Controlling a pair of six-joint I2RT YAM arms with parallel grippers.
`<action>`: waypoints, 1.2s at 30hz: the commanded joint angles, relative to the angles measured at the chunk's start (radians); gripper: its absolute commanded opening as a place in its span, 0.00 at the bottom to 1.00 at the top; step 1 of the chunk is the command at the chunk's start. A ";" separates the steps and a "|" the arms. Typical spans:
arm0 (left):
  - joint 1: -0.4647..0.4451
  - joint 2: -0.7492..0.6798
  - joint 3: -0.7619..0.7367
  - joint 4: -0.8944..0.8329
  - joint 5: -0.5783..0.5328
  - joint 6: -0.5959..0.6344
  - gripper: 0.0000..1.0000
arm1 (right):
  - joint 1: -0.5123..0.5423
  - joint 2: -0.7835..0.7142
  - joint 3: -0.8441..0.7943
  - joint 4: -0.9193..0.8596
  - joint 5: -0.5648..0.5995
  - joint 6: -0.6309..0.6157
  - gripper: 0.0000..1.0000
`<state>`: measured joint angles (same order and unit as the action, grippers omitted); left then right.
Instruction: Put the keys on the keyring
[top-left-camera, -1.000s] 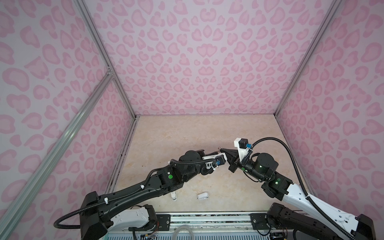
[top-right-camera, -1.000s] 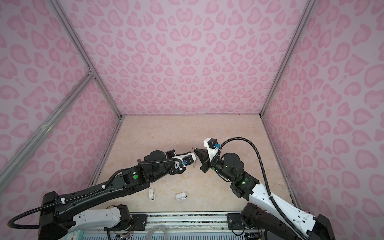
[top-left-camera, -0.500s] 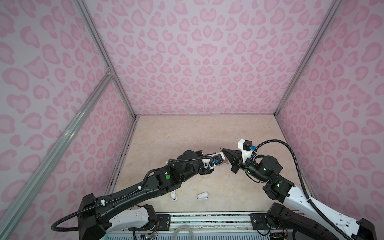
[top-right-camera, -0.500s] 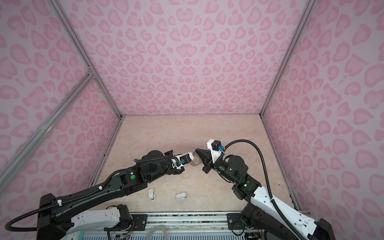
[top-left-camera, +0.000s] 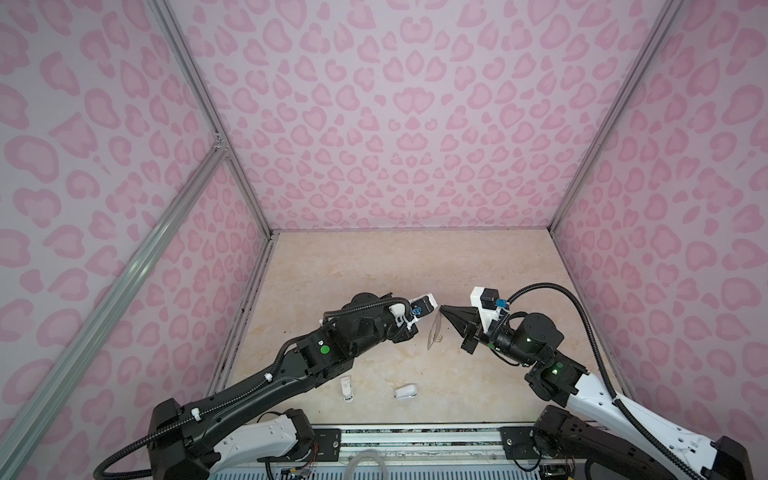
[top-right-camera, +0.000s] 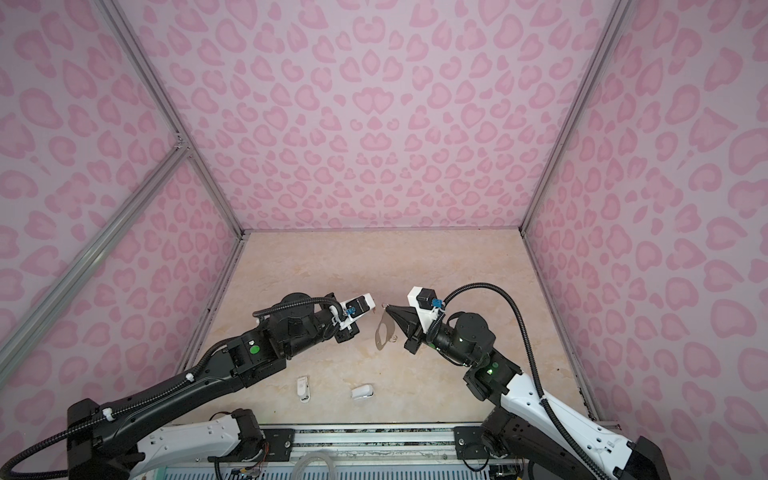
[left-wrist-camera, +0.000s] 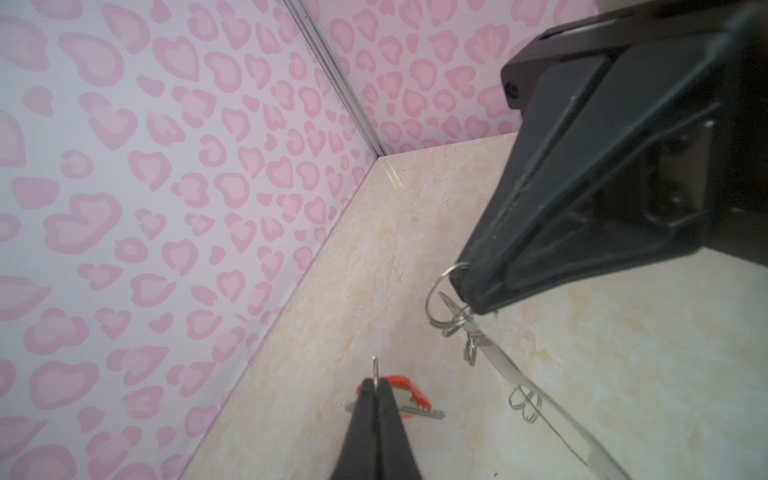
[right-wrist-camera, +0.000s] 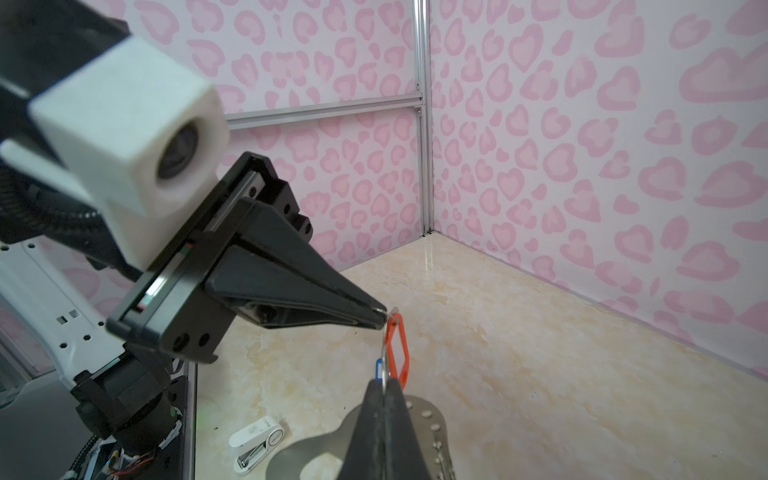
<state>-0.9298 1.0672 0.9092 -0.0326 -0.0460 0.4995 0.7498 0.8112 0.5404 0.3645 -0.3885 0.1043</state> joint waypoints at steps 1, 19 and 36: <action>0.065 0.009 -0.016 -0.097 0.121 -0.084 0.03 | 0.002 -0.009 -0.005 -0.020 -0.050 -0.095 0.00; 0.167 0.417 -0.024 -0.067 0.303 -0.334 0.04 | 0.000 -0.089 -0.022 -0.221 -0.053 -0.239 0.00; 0.130 0.764 0.179 -0.048 0.305 -0.361 0.07 | 0.000 -0.220 -0.080 -0.278 0.002 -0.240 0.00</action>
<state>-0.7918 1.7962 1.0542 -0.1009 0.2615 0.1402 0.7498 0.5999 0.4652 0.0765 -0.4068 -0.1341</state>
